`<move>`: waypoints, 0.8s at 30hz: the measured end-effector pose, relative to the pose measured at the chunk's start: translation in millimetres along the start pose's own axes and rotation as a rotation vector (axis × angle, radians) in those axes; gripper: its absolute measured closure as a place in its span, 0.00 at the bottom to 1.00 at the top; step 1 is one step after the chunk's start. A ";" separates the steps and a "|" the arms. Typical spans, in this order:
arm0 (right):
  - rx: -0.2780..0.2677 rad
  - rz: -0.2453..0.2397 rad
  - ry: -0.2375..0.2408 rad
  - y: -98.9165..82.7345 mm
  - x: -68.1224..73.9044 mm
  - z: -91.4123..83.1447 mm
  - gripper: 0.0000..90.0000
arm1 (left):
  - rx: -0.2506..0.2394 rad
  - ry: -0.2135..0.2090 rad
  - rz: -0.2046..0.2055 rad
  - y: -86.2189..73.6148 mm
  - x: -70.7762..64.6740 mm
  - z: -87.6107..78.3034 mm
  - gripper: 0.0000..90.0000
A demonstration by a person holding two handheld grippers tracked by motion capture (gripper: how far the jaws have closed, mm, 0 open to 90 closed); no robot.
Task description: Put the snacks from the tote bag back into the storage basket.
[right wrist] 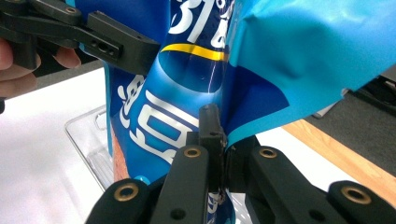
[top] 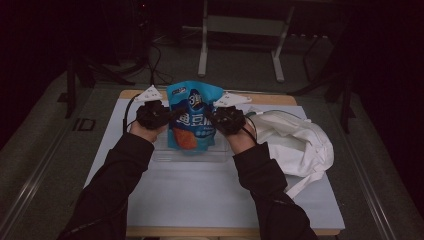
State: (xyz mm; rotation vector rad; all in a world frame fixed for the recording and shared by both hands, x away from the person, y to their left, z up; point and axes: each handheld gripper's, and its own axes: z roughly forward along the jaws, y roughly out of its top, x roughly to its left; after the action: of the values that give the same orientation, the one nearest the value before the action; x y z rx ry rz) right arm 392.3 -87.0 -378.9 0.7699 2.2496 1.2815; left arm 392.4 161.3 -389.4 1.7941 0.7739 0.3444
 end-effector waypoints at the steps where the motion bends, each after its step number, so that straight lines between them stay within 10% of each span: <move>1: 0.005 -0.001 -0.001 -1.6 -0.3 1.2 0.98 | -0.001 0.001 -0.005 -1.7 0.1 1.4 1.00; 24: 0.008 0.023 0.041 -27.5 0.8 13.6 0.96 | -0.016 -0.031 -0.006 -35.4 7.9 3.2 0.98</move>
State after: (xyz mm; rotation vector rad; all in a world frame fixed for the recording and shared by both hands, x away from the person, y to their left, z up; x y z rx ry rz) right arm 393.2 -89.3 -409.4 0.7808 2.2858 1.3114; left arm 388.2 170.8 -424.3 1.7775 0.7529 0.3174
